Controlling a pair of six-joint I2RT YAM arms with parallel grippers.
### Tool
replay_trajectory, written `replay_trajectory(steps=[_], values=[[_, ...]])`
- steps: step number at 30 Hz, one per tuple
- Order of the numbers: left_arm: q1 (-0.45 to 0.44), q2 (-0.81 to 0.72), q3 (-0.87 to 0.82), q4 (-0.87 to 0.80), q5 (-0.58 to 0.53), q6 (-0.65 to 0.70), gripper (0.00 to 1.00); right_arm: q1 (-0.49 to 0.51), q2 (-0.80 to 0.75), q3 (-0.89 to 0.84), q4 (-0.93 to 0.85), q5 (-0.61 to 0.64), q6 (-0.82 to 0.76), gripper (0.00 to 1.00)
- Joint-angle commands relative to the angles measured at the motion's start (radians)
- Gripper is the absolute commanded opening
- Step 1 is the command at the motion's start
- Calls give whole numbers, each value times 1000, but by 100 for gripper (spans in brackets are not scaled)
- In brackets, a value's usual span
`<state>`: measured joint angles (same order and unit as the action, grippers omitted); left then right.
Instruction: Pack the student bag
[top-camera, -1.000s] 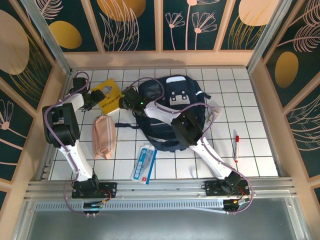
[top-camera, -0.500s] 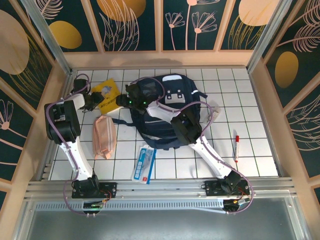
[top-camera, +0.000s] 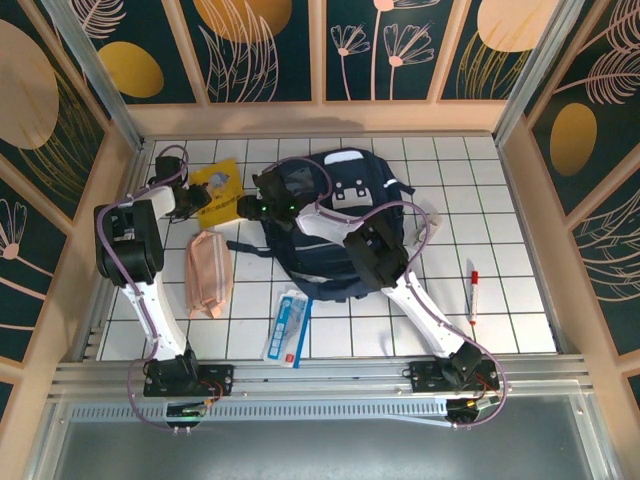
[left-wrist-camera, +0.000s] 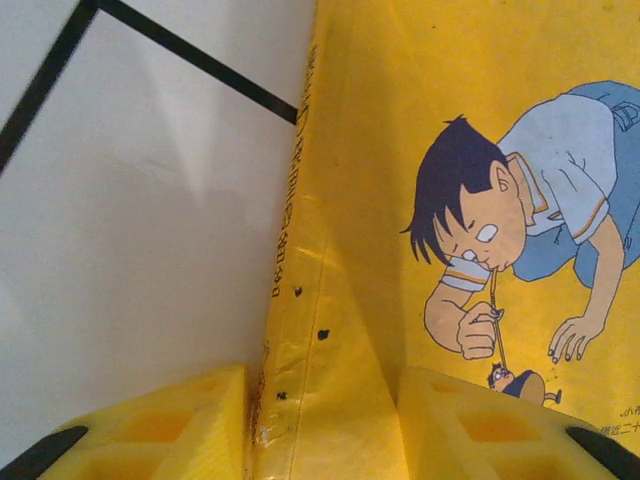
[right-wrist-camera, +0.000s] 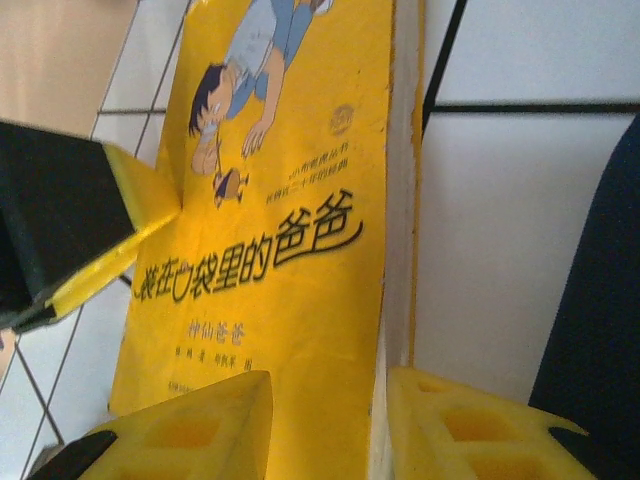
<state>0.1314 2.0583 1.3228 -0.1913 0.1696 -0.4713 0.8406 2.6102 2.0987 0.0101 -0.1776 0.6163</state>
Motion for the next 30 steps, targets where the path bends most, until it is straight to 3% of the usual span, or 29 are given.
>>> replay_trajectory(steps=[1,8,13,18,23,30], values=[[-44,-4,-75,-47,120,19,43,39,-56,-94,-141,-42,19,36],[-52,-67,-155,-51,164,18,43,45,-125,-147,-156,-25,20,28],[-56,-128,-213,-46,215,9,43,38,-133,-120,-213,26,33,33],[-55,-120,-154,-101,157,40,59,23,-87,-52,-263,92,69,38],[-43,-71,-108,-86,80,-19,63,20,-17,17,-303,108,98,38],[-47,32,-132,-57,246,-73,64,18,4,20,-290,62,91,29]])
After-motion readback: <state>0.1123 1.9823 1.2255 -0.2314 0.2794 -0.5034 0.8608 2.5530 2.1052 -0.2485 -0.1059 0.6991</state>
